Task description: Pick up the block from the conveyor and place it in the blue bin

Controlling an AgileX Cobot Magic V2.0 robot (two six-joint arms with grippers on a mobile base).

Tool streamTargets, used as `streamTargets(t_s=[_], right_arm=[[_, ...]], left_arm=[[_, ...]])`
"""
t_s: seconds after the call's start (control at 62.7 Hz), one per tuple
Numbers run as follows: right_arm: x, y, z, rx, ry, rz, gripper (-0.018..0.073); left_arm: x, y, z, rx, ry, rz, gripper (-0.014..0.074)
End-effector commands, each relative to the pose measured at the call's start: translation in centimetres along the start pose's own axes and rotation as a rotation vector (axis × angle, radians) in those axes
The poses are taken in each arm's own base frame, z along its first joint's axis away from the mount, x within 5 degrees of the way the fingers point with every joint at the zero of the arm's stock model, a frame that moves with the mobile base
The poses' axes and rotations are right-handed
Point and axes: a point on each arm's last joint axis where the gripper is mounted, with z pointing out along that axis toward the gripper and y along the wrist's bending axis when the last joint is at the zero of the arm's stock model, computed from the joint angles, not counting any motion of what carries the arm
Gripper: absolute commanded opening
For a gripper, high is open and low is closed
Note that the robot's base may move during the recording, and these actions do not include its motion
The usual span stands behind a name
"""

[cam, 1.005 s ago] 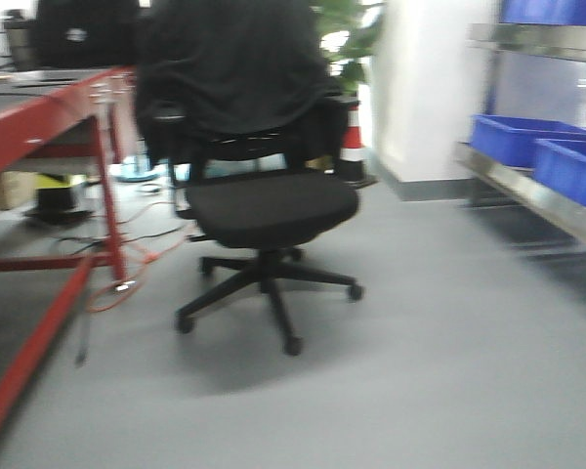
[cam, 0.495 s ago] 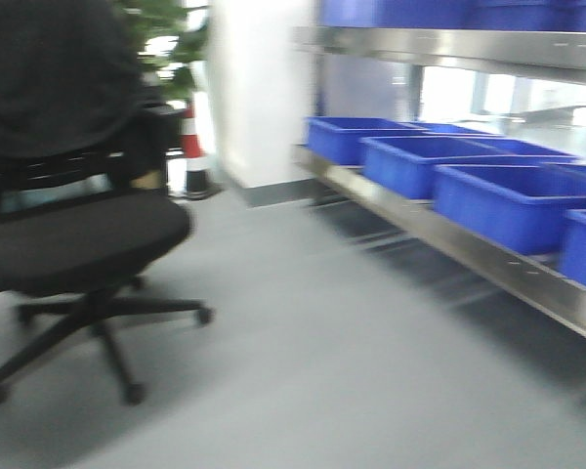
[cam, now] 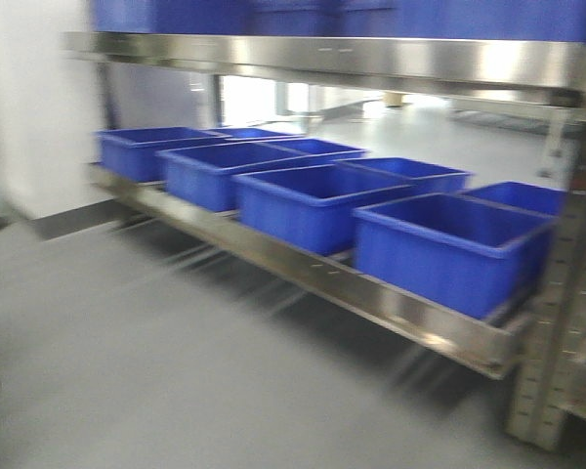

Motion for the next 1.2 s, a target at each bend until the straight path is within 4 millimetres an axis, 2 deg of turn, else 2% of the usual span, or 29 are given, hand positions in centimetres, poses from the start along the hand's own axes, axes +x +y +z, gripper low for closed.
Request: streamTargets(t_s=[0.0,1.181], right_arm=[[-0.51,0.01,-0.12,0.001,-0.029,-0.006,-0.0154],[-0.51,0.01,-0.12,0.001,-0.029,-0.006,-0.0154]], left_arm=[[-0.19,-0.03,-0.08,0.004,-0.019,-0.004,-0.0111],[-0.19,-0.03,-0.08,0.004,-0.019,-0.004,-0.0111]])
